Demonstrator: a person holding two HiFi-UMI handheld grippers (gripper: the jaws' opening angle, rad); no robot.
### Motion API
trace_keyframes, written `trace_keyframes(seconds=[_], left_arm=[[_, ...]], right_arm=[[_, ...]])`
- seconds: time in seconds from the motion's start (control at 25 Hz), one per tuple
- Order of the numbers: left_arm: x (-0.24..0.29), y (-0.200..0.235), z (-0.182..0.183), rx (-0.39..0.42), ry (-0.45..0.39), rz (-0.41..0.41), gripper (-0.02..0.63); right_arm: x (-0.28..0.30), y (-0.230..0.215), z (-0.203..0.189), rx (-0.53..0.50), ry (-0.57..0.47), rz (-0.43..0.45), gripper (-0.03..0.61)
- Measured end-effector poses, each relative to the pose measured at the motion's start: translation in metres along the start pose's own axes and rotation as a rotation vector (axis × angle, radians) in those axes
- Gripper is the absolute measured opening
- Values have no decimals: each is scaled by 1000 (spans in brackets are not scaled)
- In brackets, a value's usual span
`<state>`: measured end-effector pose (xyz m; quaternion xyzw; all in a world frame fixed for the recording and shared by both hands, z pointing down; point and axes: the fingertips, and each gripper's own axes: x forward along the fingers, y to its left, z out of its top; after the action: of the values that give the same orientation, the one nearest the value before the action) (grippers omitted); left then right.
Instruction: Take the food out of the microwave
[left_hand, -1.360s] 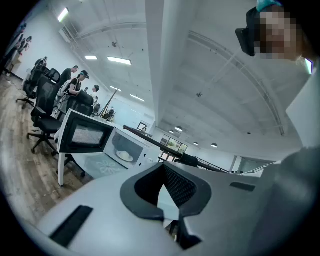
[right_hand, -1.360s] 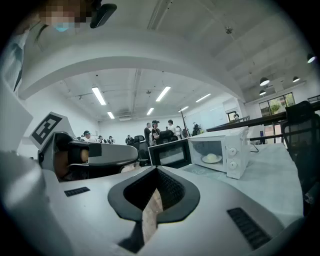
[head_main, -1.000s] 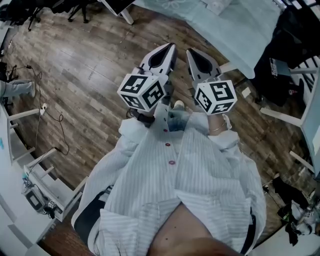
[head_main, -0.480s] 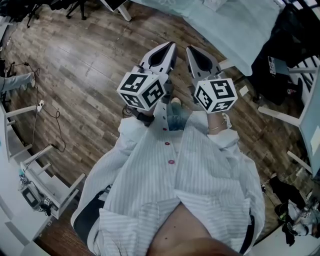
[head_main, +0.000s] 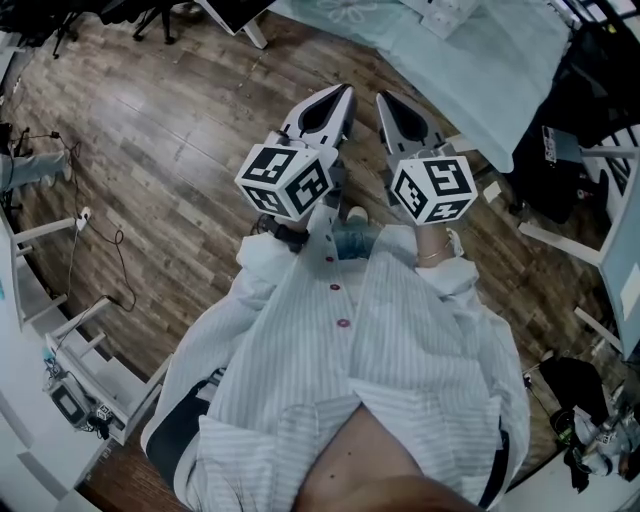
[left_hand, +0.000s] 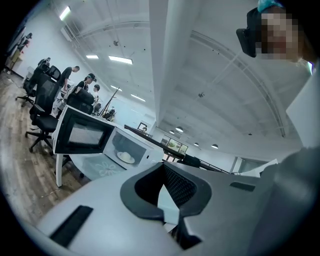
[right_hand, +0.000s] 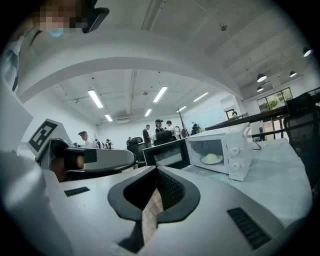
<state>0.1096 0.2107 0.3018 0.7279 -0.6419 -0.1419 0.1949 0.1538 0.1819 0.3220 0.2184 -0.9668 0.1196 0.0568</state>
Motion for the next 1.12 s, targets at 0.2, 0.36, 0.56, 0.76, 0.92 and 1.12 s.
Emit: trace_keyframes(seconds=[0.2,0.36,0.56,0.76,0.92,1.12], left_arm=[[27,43,25,2,18,-19,8],[48,76,43,2,31,-41,8],[73,114,61,2,44,-59,8],[92,150,76,11,60,-77,8],[104,169,82,20,78,-105,8],[111,191,90,20,97,-128,8]], right_arm=[[52,-8,12,14,-1,-20,32],[94,-13,21,15,-4,-34,32],[140,-21,27,28,-4,-51,32],[181,-29,27,54,2,-84,32],[204,-38,27,65,-6,-118,32],[223,-44,28,84,-16,-166,32]])
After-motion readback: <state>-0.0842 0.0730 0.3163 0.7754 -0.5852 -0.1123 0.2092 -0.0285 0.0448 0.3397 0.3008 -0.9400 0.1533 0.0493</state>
